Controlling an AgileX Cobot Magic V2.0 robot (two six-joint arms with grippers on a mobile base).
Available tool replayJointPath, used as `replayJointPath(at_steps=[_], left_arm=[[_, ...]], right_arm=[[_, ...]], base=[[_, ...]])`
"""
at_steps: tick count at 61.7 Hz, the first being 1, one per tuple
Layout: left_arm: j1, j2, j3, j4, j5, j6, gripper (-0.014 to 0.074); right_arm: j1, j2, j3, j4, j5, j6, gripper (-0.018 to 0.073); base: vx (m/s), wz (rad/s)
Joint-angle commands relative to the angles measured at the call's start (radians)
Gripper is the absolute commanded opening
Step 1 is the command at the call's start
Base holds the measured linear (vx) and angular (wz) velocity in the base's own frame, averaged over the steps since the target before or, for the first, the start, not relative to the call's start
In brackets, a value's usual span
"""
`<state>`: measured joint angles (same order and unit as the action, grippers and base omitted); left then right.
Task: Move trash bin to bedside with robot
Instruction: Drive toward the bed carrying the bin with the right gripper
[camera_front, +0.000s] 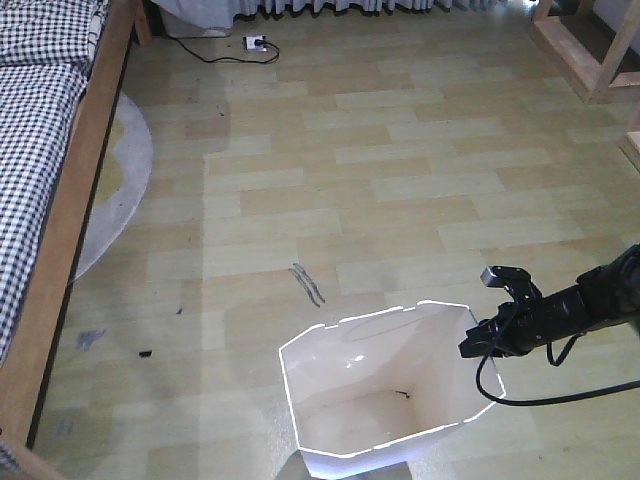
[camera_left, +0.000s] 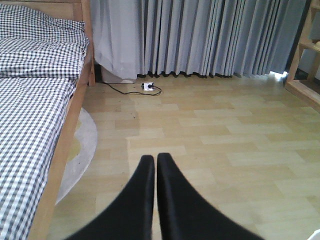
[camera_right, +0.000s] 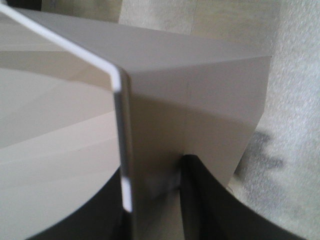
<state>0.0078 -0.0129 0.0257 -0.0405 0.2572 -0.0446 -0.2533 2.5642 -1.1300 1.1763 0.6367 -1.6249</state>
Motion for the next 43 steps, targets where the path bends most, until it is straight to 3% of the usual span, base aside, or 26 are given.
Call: replayJointPath(at_steps=[1,43], left_arm=[[0.0,-0.014,0.012,-0.004,-0.065,-0.005,-0.0006],[0.0,-0.014,0.012,-0.004,-0.065,-0.005,-0.0006]], right_arm=[[-0.003,-0.076,-0.009,0.05,0.198,0.006,-0.0005],[-0.003,-0.076,-0.009,0.05,0.198,0.006,-0.0005]], base=[[0.35,-0.03],[0.35,-0.01]])
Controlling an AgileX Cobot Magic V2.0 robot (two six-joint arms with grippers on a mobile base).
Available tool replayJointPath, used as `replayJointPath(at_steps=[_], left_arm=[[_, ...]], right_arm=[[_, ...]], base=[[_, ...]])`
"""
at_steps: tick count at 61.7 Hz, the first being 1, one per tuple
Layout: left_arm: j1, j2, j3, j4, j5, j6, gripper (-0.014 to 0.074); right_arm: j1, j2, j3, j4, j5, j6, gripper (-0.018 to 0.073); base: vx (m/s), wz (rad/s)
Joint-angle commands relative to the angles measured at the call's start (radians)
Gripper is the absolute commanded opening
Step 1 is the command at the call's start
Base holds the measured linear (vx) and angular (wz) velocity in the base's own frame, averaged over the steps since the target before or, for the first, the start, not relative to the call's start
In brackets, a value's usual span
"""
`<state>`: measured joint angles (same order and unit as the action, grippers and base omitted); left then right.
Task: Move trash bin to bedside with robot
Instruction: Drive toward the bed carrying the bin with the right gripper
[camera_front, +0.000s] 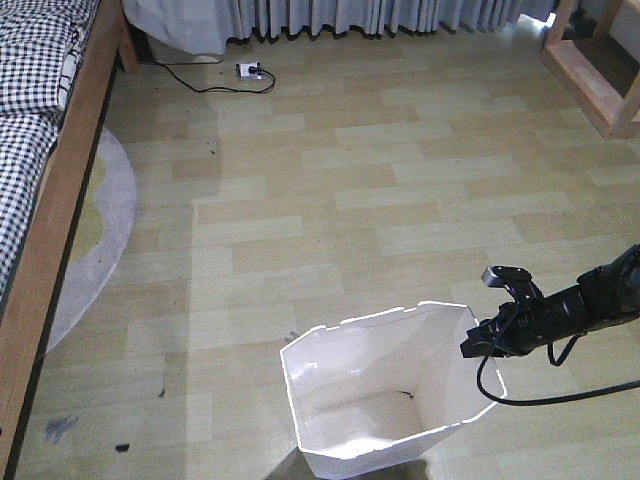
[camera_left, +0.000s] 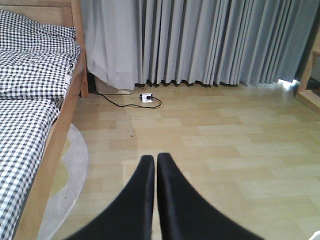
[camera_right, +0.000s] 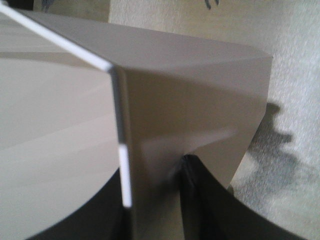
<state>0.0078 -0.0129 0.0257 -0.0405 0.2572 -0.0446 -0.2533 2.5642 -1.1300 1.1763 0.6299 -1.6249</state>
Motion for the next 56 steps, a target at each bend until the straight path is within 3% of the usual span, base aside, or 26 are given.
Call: replayJointPath(at_steps=[1,56], left_arm=[[0.0,-0.014,0.012,-0.004,-0.065,-0.005,-0.0006],[0.0,-0.014,0.012,-0.004,-0.065,-0.005,-0.0006]], right_arm=[[-0.003,-0.076,-0.009,0.05,0.205,0.006,-0.0005],[-0.003,-0.076,-0.009,0.05,0.205,0.006,-0.0005]], base=[[0.36,0.04],[0.35,0.06]])
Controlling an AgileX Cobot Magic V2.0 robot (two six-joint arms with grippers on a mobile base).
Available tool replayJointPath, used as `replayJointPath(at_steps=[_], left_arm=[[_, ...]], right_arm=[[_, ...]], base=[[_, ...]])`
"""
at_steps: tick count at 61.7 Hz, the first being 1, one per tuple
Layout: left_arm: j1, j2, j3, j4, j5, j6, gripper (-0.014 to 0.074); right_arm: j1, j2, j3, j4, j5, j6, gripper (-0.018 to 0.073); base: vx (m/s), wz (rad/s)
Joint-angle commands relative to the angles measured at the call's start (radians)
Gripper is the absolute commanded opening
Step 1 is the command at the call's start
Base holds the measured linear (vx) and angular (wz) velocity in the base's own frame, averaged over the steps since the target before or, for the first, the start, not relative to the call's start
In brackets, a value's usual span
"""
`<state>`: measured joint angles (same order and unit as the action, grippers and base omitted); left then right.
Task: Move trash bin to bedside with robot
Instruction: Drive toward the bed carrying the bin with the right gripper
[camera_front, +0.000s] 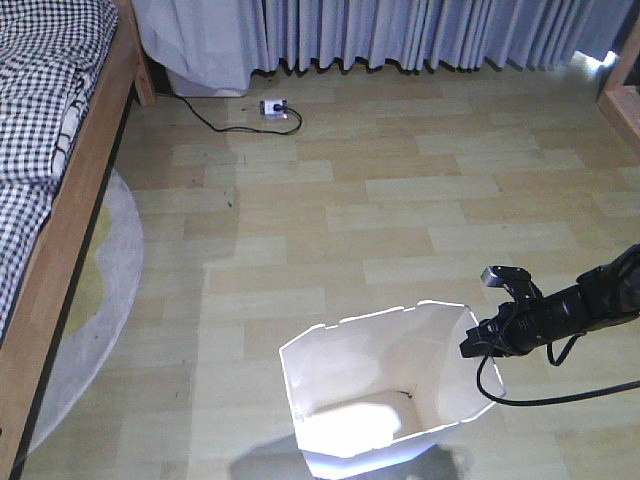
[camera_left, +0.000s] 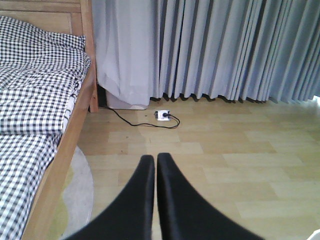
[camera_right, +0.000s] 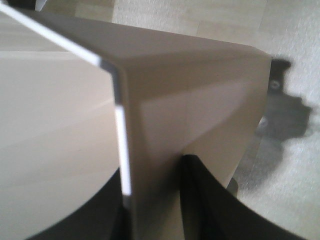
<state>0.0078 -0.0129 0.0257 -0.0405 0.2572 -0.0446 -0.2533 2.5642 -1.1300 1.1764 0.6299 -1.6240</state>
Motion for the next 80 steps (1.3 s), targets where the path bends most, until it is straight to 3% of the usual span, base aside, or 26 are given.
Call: replayJointPath(at_steps=[1,80], left_arm=[[0.0,-0.014,0.012,-0.004,-0.065,-0.005,-0.0006],[0.0,-0.014,0.012,-0.004,-0.065,-0.005,-0.0006]], right_arm=[[-0.003,-0.076,-0.009,0.05,0.205,0.005,-0.0005],[-0.003,-0.076,-0.009,0.05,0.205,0.005,-0.0005]], base=[[0.37,0.04],[0.34,0.05]])
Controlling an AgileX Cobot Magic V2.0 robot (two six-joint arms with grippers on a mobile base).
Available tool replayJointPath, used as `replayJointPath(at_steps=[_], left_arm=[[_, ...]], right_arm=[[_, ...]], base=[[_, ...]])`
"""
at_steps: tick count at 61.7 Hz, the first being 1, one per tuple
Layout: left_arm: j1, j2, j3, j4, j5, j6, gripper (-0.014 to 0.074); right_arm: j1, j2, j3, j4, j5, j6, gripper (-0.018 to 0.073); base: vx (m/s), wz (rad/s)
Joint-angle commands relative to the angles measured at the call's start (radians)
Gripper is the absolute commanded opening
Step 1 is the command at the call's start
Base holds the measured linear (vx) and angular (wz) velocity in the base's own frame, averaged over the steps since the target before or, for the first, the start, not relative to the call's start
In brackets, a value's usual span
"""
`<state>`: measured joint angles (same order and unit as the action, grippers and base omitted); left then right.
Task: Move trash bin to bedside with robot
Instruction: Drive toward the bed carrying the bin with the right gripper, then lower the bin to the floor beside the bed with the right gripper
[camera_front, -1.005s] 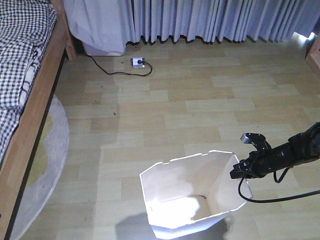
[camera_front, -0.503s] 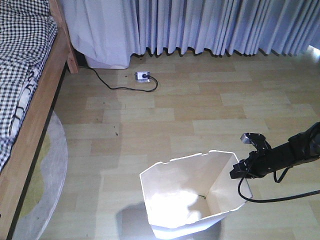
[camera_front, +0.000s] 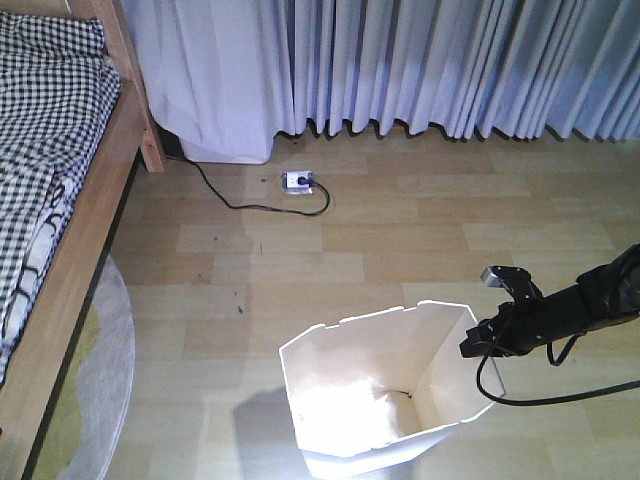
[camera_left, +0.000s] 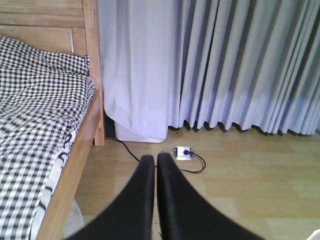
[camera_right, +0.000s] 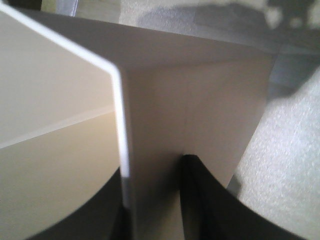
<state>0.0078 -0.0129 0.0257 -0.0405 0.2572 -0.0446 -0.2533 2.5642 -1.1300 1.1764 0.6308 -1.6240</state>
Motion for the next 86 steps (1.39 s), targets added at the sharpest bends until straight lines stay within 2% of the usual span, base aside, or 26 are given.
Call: replayJointPath(at_steps=[1,86], left_arm=[[0.0,-0.014,0.012,-0.004,-0.065,-0.005,-0.0006],[0.0,-0.014,0.012,-0.004,-0.065,-0.005,-0.0006]], right_arm=[[-0.003,-0.076,-0.009,0.05,0.204,0.005,-0.0005],[-0.003,-0.076,-0.009,0.05,0.204,0.005,-0.0005]], base=[[0.31,0.05],[0.31,0.02]])
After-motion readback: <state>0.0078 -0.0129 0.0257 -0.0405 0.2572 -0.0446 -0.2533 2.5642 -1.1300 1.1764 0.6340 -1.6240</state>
